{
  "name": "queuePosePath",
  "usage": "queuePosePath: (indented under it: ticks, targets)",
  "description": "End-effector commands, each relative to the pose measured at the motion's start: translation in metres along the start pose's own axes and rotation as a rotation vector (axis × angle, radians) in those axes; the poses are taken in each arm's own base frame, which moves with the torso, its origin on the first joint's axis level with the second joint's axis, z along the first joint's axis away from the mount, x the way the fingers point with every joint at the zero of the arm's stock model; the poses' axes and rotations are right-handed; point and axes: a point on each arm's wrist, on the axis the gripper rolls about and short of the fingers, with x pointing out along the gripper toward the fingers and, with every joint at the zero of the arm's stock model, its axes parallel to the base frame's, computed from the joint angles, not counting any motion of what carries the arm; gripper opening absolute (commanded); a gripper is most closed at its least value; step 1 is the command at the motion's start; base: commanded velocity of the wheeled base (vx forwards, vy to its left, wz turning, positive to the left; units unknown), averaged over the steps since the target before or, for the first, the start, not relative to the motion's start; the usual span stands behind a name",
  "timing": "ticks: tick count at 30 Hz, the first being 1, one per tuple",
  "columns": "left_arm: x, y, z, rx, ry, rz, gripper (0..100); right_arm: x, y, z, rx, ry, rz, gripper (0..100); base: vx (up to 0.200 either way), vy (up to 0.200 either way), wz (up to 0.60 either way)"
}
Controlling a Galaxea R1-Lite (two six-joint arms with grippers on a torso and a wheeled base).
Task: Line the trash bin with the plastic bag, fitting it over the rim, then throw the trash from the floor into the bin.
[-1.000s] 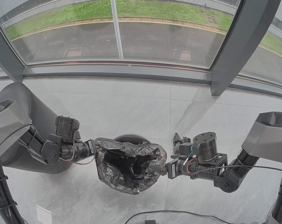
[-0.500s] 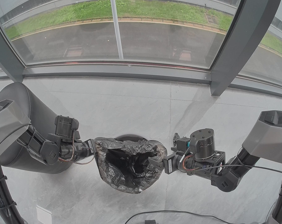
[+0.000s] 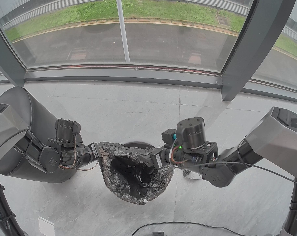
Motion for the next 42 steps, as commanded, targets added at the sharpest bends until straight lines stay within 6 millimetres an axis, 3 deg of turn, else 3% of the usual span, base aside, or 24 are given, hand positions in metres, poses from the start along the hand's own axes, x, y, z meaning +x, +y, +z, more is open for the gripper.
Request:
queuePosePath:
  ticks: [1,7,14,42]
  targets:
    - [-0.010,-0.005,0.005,-0.014,-0.041,-0.029,0,0.044,0.013,0.015,-0.047,0.022,-0.002,100,0.000,0.000,0.00]
    - [-0.011,-0.003,0.005,-0.019,-0.042,-0.023,0,0.070,0.027,0.006,-0.079,0.056,0.004,100,0.000,0.000,0.00]
    - [-0.010,-0.001,0.006,-0.021,-0.044,-0.022,0,0.080,0.035,-0.012,-0.089,0.095,-0.001,100,0.000,0.000,0.00]
    - [-0.010,0.000,0.006,-0.022,-0.046,-0.022,0,0.076,0.024,0.007,-0.128,0.041,-0.156,100,0.000,0.000,0.00]
